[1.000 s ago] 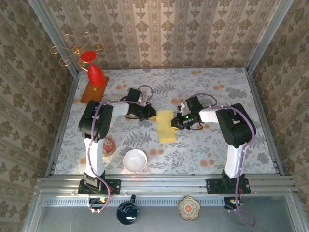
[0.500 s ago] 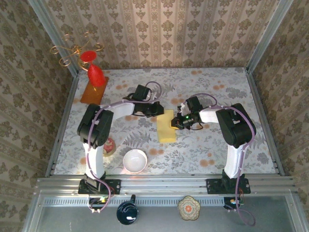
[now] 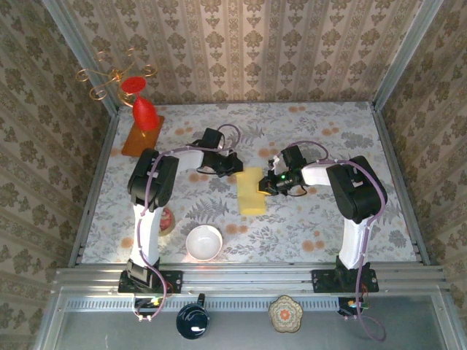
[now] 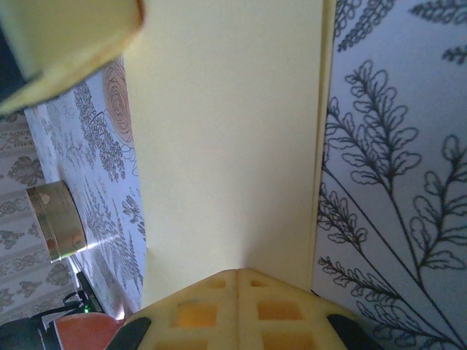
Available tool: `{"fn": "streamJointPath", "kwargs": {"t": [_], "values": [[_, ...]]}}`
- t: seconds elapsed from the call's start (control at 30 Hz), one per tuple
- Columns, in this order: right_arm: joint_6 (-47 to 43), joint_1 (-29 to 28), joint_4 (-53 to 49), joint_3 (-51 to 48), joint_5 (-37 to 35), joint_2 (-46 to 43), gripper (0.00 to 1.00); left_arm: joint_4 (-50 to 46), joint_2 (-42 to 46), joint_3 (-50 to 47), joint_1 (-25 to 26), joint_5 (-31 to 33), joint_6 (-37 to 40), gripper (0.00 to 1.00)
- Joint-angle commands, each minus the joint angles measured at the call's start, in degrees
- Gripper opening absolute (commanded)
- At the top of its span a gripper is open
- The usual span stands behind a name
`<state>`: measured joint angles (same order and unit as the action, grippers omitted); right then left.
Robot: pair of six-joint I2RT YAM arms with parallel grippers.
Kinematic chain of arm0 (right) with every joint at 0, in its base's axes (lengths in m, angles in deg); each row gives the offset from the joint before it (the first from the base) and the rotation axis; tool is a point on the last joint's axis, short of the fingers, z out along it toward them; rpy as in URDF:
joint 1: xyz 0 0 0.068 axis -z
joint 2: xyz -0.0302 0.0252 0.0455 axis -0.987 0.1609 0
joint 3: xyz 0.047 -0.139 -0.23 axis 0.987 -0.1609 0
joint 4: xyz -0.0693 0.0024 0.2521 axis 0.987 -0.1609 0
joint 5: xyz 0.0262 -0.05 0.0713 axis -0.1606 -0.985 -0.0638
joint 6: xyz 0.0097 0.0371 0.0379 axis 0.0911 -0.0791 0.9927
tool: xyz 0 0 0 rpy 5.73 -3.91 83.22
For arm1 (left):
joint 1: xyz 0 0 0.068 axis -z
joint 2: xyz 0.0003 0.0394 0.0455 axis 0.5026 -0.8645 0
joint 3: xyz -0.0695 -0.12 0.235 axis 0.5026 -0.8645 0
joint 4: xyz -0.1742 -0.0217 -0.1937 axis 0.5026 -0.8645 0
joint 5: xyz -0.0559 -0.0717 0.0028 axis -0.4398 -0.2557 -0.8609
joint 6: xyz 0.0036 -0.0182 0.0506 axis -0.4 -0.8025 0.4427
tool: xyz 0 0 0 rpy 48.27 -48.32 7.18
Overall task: Fold a paper plane with a square sheet of paper (pick it up from the middle)
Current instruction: First fold the square sheet of paper in half at the center of the table.
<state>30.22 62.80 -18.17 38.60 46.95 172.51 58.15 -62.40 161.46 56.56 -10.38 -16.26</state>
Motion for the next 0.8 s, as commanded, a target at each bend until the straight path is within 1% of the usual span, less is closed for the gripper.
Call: {"fn": "streamJointPath", "kwargs": {"t": [0.0, 0.17, 0.27, 0.37, 0.43, 0.5, 0.63, 0.77], "values": [[-1.8, 1.5, -7.9, -4.1, -14.2, 5.3, 0.03, -4.1, -2.8, 2.7, -5.2, 7.6, 4.3, 0.09], [-1.9, 1.5, -8.4, -3.6, -14.2, 5.0, 0.03, -10.3, 0.2, 7.7, -5.3, 9.4, 7.5, 0.09], [-1.7, 1.4, -8.5, -2.8, -13.7, 4.6, 0.03, -11.2, 4.4, 7.2, -3.9, 9.2, 7.2, 0.09], [-1.2, 1.4, -8.3, -1.2, -12.9, 4.2, 0.03, -10.3, 10.0, 3.2, -1.3, 9.4, 5.7, 0.1], [-1.0, 1.5, -8.6, 0.8, -12.0, 4.4, 0.03, -8.1, 13.3, -1.0, 0.9, 9.8, 3.9, 0.1], [-1.0, 1.4, -9.2, 3.2, -11.1, 5.1, 0.03, -5.5, 15.9, -5.7, 2.7, 8.9, 1.0, 0.1], [-1.6, 1.0, -10.9, 6.9, -10.2, 6.3, 0.03, -2.6, 17.7, -11.3, 5.4, 6.7, -3.1, 0.1], [-2.5, 0.7, -11.9, 7.7, -10.1, 6.8, 0.03, -2.8, 16.3, -12.1, 7.9, 5.3, -4.2, 0.1]]}}
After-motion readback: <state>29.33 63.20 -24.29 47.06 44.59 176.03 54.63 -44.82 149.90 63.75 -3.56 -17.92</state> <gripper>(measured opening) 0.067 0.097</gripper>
